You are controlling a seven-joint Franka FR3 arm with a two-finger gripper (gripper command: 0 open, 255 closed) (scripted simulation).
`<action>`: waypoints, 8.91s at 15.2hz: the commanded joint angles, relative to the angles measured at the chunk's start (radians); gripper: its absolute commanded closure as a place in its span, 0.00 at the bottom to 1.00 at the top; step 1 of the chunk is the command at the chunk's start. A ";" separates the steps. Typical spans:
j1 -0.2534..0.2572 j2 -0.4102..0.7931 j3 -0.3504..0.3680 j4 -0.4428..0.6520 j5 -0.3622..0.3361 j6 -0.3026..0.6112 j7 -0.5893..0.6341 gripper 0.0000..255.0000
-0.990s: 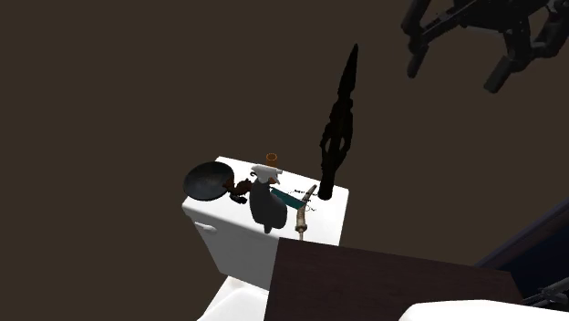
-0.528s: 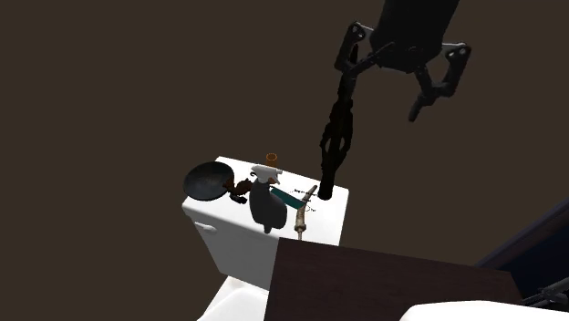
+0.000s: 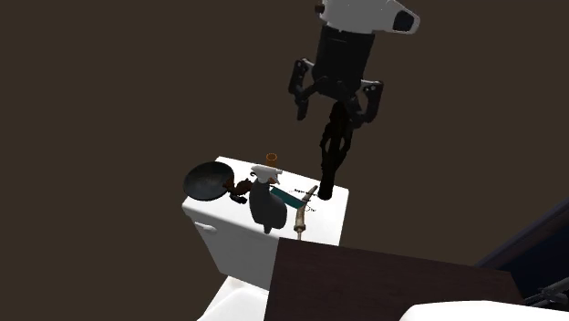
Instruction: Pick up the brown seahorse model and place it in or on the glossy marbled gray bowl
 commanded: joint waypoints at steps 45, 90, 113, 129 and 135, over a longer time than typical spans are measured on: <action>0.226 1.317 -0.007 0.797 -0.293 0.480 0.970 1.00; 0.298 1.404 -0.022 0.812 -0.398 0.489 0.874 1.00; 0.340 1.268 0.027 0.852 -0.371 0.329 0.954 1.00; 0.473 1.512 0.000 1.128 -0.400 0.315 1.021 1.00; 0.474 1.518 -0.001 1.132 -0.401 0.317 1.020 1.00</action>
